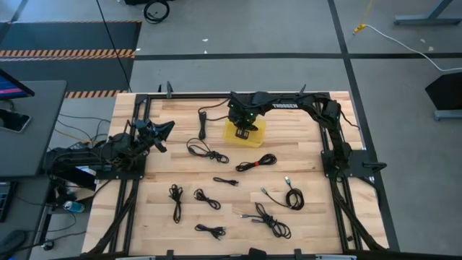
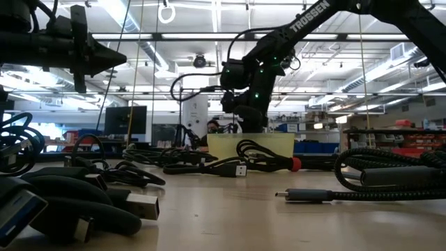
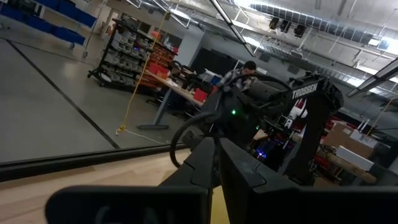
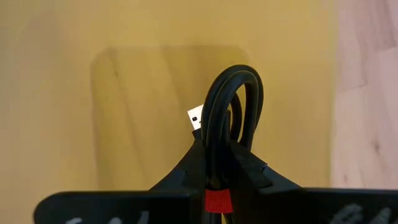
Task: Pick and place USB-C Cables
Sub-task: Put the black charger cable into the yellow bin
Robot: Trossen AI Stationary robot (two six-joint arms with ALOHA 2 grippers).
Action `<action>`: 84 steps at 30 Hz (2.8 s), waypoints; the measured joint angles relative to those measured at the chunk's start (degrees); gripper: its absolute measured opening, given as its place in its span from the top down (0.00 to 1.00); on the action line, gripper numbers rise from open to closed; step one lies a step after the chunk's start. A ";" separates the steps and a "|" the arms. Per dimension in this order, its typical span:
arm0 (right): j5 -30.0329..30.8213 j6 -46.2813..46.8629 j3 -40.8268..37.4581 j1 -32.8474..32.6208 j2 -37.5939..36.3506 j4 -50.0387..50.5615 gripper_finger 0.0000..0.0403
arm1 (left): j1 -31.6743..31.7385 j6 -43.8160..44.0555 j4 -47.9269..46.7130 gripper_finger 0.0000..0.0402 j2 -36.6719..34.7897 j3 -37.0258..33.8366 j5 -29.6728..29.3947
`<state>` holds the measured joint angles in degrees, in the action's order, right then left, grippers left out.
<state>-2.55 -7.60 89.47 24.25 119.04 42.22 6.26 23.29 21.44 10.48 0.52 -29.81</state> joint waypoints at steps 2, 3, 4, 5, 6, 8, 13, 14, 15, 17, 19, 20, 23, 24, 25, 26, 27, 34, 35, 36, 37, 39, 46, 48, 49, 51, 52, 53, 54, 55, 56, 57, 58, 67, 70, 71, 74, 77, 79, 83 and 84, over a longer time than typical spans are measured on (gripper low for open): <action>0.13 0.00 0.00 0.02 0.00 -0.35 0.90 | 0.00 0.00 -0.01 0.93 0.00 -0.01 0.01; 0.09 0.00 0.00 0.08 0.00 -0.17 0.90 | 0.00 0.00 -0.01 0.93 0.00 -0.01 -0.01; -0.08 -0.02 0.00 0.15 0.00 -0.19 0.90 | 0.00 0.00 -0.02 0.93 0.00 -0.01 0.01; -0.47 -0.01 0.00 0.17 0.00 -0.18 0.90 | 0.00 0.00 -0.03 0.93 0.00 -0.01 0.01; -0.71 0.03 0.00 0.17 0.00 -0.17 0.90 | 0.00 0.02 -0.03 0.93 0.00 -0.01 0.01; -0.94 0.02 0.00 0.17 0.00 -0.16 0.86 | 0.00 0.02 -0.03 0.93 0.00 -0.01 0.01; -0.96 -0.04 0.00 0.04 0.00 -0.18 0.65 | 0.00 0.04 -0.03 0.93 0.00 -0.01 0.01; -0.96 -0.04 0.00 0.04 0.00 -0.19 0.63 | 0.00 0.02 -0.03 0.93 0.00 -0.01 0.01; -0.96 -0.04 0.00 0.04 0.00 -0.17 0.62 | 0.00 0.03 -0.05 0.93 0.00 -0.01 0.01; -0.96 -0.01 0.60 0.07 0.00 0.58 0.61 | 0.00 0.04 -0.05 0.93 0.00 -0.01 0.01; -0.99 0.13 2.35 -0.03 0.00 2.01 0.61 | 0.00 0.04 -0.08 0.93 0.00 -0.01 0.01; -1.15 0.15 3.62 -0.18 0.00 3.20 0.62 | 0.00 0.06 -0.21 0.93 0.00 -0.01 0.01; -3.30 0.39 9.78 -1.11 0.00 8.70 0.62 | 0.00 0.07 -1.43 0.93 0.00 -0.01 0.01; -4.61 0.53 12.41 -1.56 0.00 10.68 0.62 | 0.00 0.10 -2.43 0.93 0.00 -0.01 0.01; -5.97 0.57 15.37 -2.03 0.00 12.78 0.62 | 0.00 0.46 -3.89 0.93 0.04 -0.01 -0.03; -7.30 0.57 18.38 -2.54 0.00 14.79 0.62 | 0.02 1.43 -5.48 0.93 0.22 -0.01 -0.29; -8.31 0.52 21.43 -3.10 0.00 16.37 0.62 | 0.02 2.56 -7.06 0.93 0.59 -0.01 -0.87; -9.57 0.42 41.70 -6.13 -0.09 21.38 0.62 | 0.07 9.14 -7.44 0.91 8.18 0.22 -1.50; -9.57 0.63 44.33 -6.37 -0.09 21.71 0.62 | 0.07 9.14 -7.11 0.89 9.63 0.90 -0.49; -9.55 1.05 45.78 -6.60 -0.30 21.14 0.62 | 0.07 9.07 -6.60 0.87 11.23 1.95 0.57; -9.70 1.67 45.13 -6.85 -1.65 18.83 0.62 | 0.05 8.90 -6.46 0.85 12.87 3.40 1.10; -10.62 2.84 42.66 -6.97 -4.76 15.23 0.62 | 0.02 7.08 -6.50 0.79 16.37 6.66 1.65; -10.10 6.55 42.60 -7.15 -11.75 13.30 0.62 | 2.14 0.03 -21.21 0.64 33.31 23.08 2.11; -10.17 6.31 42.58 -7.30 -13.73 12.93 0.62 | 3.82 0.92 -27.03 0.63 39.06 27.56 3.68; -10.26 6.10 42.58 -7.32 -14.76 12.95 0.62 | 4.75 1.74 -29.32 0.62 41.88 29.55 4.69; -10.33 5.40 42.58 -7.31 -16.91 12.76 0.62 | 6.46 3.82 -31.72 0.62 47.37 33.50 6.11; -10.31 4.73 42.58 -7.29 -17.98 12.70 0.62 | 7.32 5.02 -32.62 0.62 49.93 35.34 6.23; -10.23 4.04 42.58 -7.23 -19.07 12.61 0.62 | 8.32 5.58 -33.73 0.62 52.34 37.02 6.26; -10.12 3.16 42.56 -7.23 -20.14 12.67 0.62 | 9.27 5.92 -34.86 0.62 54.72 38.71 6.26; -10.12 2.38 42.56 -7.23 -21.23 12.52 0.62 | 10.21 6.04 -35.60 0.62 56.96 40.49 6.22; -10.14 1.48 42.56 -7.26 -22.45 12.37 0.62 | 11.15 6.04 -36.13 0.62 58.93 42.29 6.23; -10.16 0.56 42.56 -7.28 -23.61 12.37 0.62 | 12.13 6.06 -36.91 0.62 60.81 44.18 6.26; -10.15 -0.28 42.57 -7.28 -24.82 12.35 0.62 | 12.98 6.04 -37.87 0.62 62.53 46.02 6.39; -10.12 -7.25 42.57 -7.17 -34.03 12.93 0.62 | 18.31 10.75 -46.25 0.62 74.41 57.84 13.02; -10.00 -9.11 42.58 -7.15 -36.25 13.97 0.62 | 19.02 12.41 -47.11 0.62 77.76 59.46 15.68; -9.92 -9.50 42.58 -7.15 -36.78 14.41 0.62 | 19.06 12.52 -47.25 0.62 78.64 59.66 16.69; -9.92 -9.81 42.56 -7.15 -38.14 15.82 0.62 | 18.92 13.74 -48.63 0.62 81.33 59.70 18.09; -9.94 -10.19 42.57 -7.15 -39.01 17.65 0.62 | 18.83 15.08 -51.42 0.62 83.21 59.70 18.26; -9.92 -10.19 42.56 -7.15 -39.27 18.64 0.62 | 18.84 15.17 -52.87 0.62 83.99 59.68 18.30; -9.97 -10.19 42.56 -7.15 -39.27 20.14 0.62 | 19.04 15.33 -53.97 0.62 84.56 59.68 18.53; -9.99 -10.19 42.56 -7.15 -39.21 20.44 0.62 | 19.04 15.34 -53.77 0.62 84.56 59.68 18.52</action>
<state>-12.53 -17.78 132.03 17.10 79.83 62.66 25.30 38.63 -32.33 95.04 60.20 -11.29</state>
